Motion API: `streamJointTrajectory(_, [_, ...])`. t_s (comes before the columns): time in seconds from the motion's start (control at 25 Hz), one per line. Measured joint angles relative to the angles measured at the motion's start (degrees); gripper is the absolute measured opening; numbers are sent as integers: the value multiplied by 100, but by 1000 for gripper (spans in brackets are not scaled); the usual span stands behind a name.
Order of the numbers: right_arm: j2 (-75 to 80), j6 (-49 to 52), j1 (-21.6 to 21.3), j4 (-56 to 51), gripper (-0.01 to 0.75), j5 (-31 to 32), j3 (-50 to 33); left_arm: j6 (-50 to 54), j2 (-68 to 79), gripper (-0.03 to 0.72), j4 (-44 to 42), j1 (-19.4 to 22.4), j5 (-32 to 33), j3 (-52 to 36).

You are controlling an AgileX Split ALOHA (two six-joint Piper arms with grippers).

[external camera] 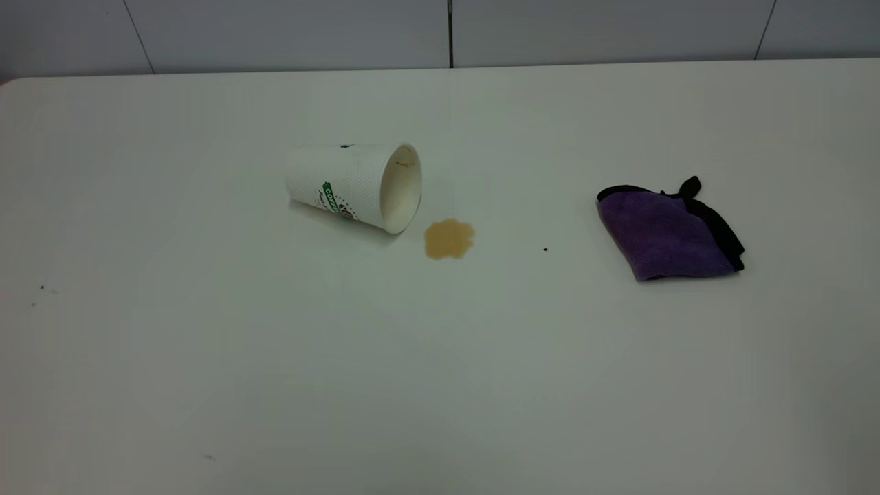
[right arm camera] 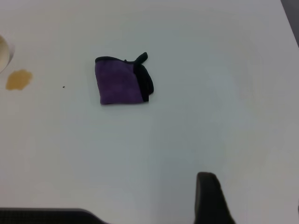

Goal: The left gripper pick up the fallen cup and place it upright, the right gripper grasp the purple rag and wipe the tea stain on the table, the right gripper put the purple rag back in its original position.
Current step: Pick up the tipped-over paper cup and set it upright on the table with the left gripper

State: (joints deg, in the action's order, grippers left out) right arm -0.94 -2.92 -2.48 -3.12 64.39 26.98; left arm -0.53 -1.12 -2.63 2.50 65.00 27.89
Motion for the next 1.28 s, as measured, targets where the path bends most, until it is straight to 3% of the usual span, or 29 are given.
streamJointTrajectory(1.08, [0,0,0,0,480,0,0,-23,92,518,0,0,-25,6])
streamJointTrajectory(1.28, [0,0,0,0,480,0,0,-69,1204,518,95,0,-662,235])
